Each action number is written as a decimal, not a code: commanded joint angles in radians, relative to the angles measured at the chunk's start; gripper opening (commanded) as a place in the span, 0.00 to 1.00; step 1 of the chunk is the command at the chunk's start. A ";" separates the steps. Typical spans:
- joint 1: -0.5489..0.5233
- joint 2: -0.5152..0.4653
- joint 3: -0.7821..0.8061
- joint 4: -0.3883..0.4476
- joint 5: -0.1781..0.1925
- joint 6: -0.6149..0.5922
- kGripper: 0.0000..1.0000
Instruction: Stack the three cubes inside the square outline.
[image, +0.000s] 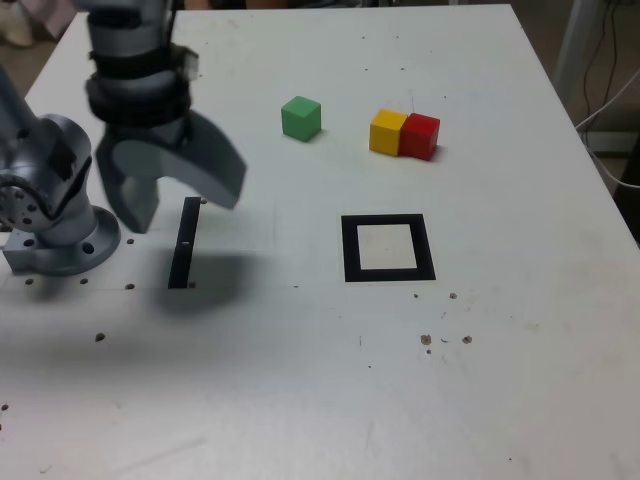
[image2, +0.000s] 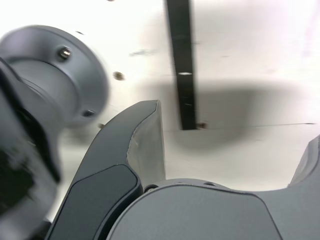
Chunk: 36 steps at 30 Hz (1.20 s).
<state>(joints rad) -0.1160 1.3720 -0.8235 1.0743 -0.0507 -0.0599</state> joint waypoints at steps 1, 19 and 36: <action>0.001 0.042 -0.072 0.014 -0.013 -0.027 1.00; 0.038 0.379 -0.655 0.183 -0.005 -0.327 0.99; 0.275 0.631 -0.878 0.184 -0.021 -0.464 0.99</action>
<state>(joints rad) 0.1343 1.9945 -1.6967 1.2649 -0.0748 -0.5135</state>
